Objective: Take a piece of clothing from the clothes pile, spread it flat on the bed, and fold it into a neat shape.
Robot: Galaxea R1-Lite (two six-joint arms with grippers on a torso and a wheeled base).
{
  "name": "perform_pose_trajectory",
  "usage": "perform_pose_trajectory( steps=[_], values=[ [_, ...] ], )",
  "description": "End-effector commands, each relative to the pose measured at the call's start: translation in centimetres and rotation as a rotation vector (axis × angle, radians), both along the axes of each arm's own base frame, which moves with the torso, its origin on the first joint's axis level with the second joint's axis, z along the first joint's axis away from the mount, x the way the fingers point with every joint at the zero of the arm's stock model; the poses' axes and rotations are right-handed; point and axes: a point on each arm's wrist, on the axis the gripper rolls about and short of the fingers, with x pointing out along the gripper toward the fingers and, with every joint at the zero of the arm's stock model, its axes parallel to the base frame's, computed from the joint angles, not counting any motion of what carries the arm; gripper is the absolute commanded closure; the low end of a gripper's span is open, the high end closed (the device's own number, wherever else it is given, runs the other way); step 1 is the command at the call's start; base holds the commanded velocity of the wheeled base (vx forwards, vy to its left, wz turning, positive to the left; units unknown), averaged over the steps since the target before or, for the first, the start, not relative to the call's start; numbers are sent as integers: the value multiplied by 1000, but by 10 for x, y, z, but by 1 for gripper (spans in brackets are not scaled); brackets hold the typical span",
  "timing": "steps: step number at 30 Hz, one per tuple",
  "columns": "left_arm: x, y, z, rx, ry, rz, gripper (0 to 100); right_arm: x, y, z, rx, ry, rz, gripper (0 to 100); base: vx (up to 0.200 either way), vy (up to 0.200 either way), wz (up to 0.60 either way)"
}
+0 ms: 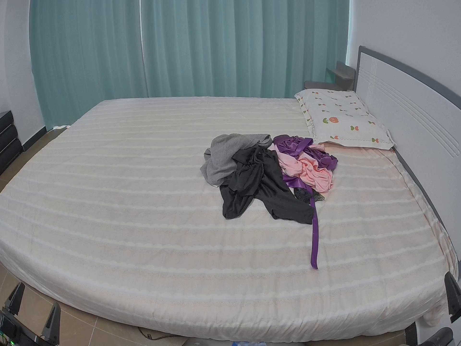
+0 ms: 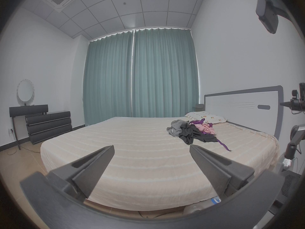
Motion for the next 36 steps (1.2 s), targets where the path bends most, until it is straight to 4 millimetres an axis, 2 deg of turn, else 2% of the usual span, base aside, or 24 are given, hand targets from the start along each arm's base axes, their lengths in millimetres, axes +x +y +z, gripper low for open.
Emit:
perform_pose_trajectory(
  steps=[1, 6, 7, 9, 10, 11, 12, 13, 14, 15, 16, 17, 21, 22, 23, 24, 26, 27, 28, 29, 30, 31, 32, 36],
  values=[
    [0, 0, -5, 0, 6, 0, 0, 53, 3, 22, -4, 293, 91, 0, 0, 0, 0],
    [0, 0, -5, 0, 6, 0, 0, 102, 11, 22, 54, 457, 166, 0, 0, 0, 0],
    [0, 0, -5, 0, 6, 0, 0, 102, 11, 22, 54, 457, 166, 0, 0, 0, 0],
    [0, 0, -5, 0, 6, 0, 0, 135, 20, 17, 88, 541, 201, 0, 0, 0, 0],
    [0, 0, -5, 0, 6, 0, 0, 135, 20, 17, 88, 541, 201, 0, 0, 0, 0],
    [0, 0, -5, 0, 6, 0, 0, 163, 29, 10, 119, 597, 212, 0, 0, 0, 0],
    [0, 0, -5, 0, 6, 0, 0, 163, 29, 10, 119, 597, 212, 0, 0, 0, 0],
    [0, 0, -5, 0, 6, 0, 0, 193, 39, 3, 152, 642, 218, 0, 0, 0, 0],
    [0, 0, -5, 0, 6, 0, 0, 209, 45, -3, 172, 666, 221, 0, 0, 0, 0],
    [0, 0, -5, 0, 6, 0, 0, 209, 45, -3, 172, 666, 221, 0, 0, 0, 0],
    [0, 0, -5, 0, 6, 0, 0, 242, 56, -16, 203, 702, 211, 0, 0, 0, 0],
    [0, 0, -5, 0, 6, 0, 0, 262, 64, -26, 225, 715, 202, 0, 0, 0, 0],
    [0, 0, -5, 0, 6, 0, 0, 321, 83, -53, 332, 726, 137, 0, 0, 0, 0],
    [0, 0, -5, 0, 6, 0, 0, 328, 85, -56, 338, 727, 130, 0, 0, 0, 0],
    [0, 0, -5, 0, 6, 0, 0, 351, 90, -66, 359, 730, 103, 0, 0, 0, 0],
    [0, 0, -5, 0, 6, 0, 0, 362, 93, -73, 366, 728, 92, 0, 0, 0, 0],
    [0, 0, -5, 0, 6, 0, 0, 383, 98, -84, 378, 721, 71, 0, 0, 0, 0],
    [0, 0, -5, 0, 6, 0, 0, 383, 98, -84, 378, 721, 71, 0, 0, 0, 0],
    [0, 0, -5, 0, 6, 0, 0, 399, 103, -94, 390, 719, 64, 0, 0, 0, 0],
    [0, 0, -5, 0, 6, 0, 0, 399, 103, -94, 390, 719, 64, 0, 0, 0, 0],
    [0, 0, -5, 0, 6, 0, 0, 412, 107, -102, 392, 722, 62, 0, 0, 0, 0],
    [0, 0, -5, 0, 6, 0, 0, 412, 107, -102, 392, 722, 62, 0, 0, 0, 0],
    [0, 0, -5, 0, 6, 0, 0, 425, 111, -107, 391, 736, 59, 0, 0, 0, 0],
    [0, 0, -5, 0, 6, 0, 0, 449, 118, -121, 414, 759, 45, 0, 0, 0, 0]
  ],
)
